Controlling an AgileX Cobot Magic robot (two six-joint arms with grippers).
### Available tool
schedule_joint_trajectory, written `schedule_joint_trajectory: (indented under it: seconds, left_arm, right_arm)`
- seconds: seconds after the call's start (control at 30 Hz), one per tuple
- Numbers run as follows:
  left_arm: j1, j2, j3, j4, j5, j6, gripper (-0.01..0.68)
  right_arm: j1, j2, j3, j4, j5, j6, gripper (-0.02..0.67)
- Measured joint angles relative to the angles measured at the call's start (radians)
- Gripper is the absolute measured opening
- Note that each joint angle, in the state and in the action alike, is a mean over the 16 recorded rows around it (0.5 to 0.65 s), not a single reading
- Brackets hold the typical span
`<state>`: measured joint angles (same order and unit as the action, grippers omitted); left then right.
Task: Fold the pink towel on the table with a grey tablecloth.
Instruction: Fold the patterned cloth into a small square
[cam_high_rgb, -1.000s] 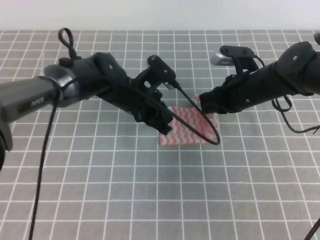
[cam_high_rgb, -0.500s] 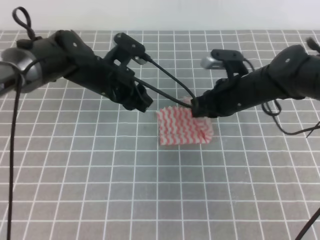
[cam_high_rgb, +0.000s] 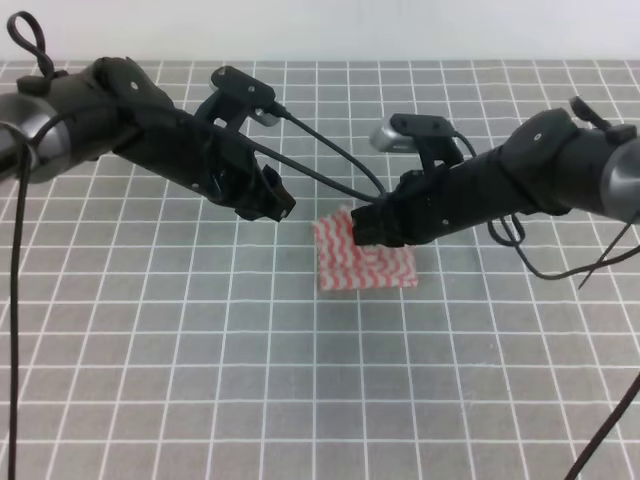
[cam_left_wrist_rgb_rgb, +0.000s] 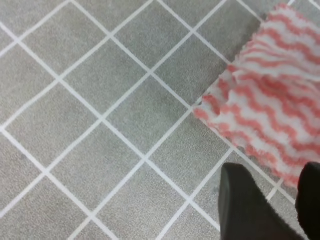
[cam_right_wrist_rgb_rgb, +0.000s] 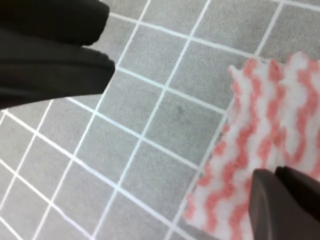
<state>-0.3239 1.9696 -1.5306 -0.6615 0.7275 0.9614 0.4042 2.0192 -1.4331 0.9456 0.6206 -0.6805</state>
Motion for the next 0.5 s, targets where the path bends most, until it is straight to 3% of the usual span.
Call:
schedule_joint_trajectory:
  seconds: [0.5]
  left_arm:
    - [-0.001, 0.004, 0.000, 0.004, 0.006, 0.002, 0.234]
  right_arm:
    - [0.051, 0.078, -0.048, 0.019, 0.011, -0.012, -0.015]
